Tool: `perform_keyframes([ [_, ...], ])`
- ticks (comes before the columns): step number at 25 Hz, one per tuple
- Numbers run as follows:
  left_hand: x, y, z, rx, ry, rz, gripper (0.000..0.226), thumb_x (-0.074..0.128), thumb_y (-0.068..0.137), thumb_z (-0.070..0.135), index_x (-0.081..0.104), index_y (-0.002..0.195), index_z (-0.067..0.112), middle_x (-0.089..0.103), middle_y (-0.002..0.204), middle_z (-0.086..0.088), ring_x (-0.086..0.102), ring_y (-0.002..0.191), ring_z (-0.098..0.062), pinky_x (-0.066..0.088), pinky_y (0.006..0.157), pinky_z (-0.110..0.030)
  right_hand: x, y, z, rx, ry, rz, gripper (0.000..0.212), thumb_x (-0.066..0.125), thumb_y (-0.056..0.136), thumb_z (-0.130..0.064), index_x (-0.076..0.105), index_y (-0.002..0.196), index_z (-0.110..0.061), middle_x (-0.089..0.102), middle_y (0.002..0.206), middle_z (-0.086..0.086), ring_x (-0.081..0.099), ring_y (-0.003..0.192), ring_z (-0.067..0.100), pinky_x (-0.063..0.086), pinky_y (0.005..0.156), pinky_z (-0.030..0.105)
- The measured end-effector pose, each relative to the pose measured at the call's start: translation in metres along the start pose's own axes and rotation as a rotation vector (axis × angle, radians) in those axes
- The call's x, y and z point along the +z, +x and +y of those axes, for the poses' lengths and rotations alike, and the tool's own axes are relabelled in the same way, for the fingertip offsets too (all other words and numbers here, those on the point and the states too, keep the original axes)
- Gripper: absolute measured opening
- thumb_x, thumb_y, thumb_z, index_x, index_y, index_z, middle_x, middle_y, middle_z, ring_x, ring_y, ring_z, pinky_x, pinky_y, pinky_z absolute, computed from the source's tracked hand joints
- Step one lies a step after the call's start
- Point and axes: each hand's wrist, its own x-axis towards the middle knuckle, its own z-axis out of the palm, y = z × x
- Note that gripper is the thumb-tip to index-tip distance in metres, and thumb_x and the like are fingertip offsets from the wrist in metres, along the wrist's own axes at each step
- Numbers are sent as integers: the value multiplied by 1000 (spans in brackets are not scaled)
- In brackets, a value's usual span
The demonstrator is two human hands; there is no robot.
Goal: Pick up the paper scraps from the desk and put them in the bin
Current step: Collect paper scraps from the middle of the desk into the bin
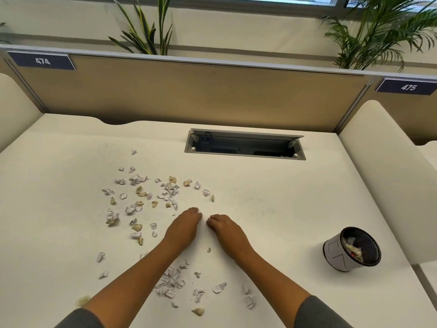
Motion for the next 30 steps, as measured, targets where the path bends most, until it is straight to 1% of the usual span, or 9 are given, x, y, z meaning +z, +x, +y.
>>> perform_keyframes([
  [2,0,-7,6,-13,91,1,23,40,95,1,59,92,11,57,101,-5,59,90,-21,46,72,-30,-3,-7,-1,35,-39,-20,23,42,98,-9,62,110,-11,59,110,4,54,104,24,50,76,39],
  [5,3,-13,9,-7,89,4,22,40,92,0,56,82,12,57,95,-8,57,87,-23,40,66,-30,-13,-15,-3,137,103,-8,18,45,93,-5,62,93,-8,60,95,5,60,87,24,50,71,40],
  [8,3,-15,11,-26,-76,34,21,46,92,5,67,95,6,62,100,-6,59,93,-23,47,77,-30,-27,-26,1,416,660,59,10,61,87,-7,70,84,-9,70,79,1,69,62,17,58,62,29],
  [11,-8,-19,25,-88,-309,101,18,60,87,8,76,94,10,71,95,-2,65,86,-15,52,77,-23,-34,-40,6,578,1044,149,4,73,82,-12,73,85,-11,74,78,4,73,70,15,60,74,31],
  [14,-22,-23,50,-148,-532,181,12,70,81,11,80,87,16,75,78,4,66,67,-4,48,63,-9,-34,-50,6,702,1529,115,22,71,85,-8,65,106,-5,75,84,9,70,79,19,57,86,36],
  [17,-35,-29,79,-115,-668,183,9,74,78,13,80,82,19,74,69,8,66,64,-1,48,59,-6,-40,-57,7,817,1885,100,17,58,92,-3,71,103,-3,71,80,8,66,69,15,57,69,24],
  [21,-39,-37,114,-65,-712,109,9,73,78,15,80,84,19,75,75,8,68,71,0,53,67,-11,-55,-64,9,848,2040,56,28,49,95,-7,74,90,3,70,76,13,64,63,20,52,57,28],
  [26,-33,-41,143,-101,-786,105,16,66,86,15,78,97,19,75,88,9,69,81,2,52,74,-8,-65,-74,17,918,2167,81,27,42,101,-10,64,105,6,70,80,14,65,62,17,56,67,28],
  [30,-35,-40,151,-179,-967,138,22,55,93,8,74,104,14,73,94,-1,72,80,-12,62,72,-30,-74,-84,25,960,2256,82,29,39,103,-11,63,113,3,66,97,18,63,78,23,51,82,31],
])
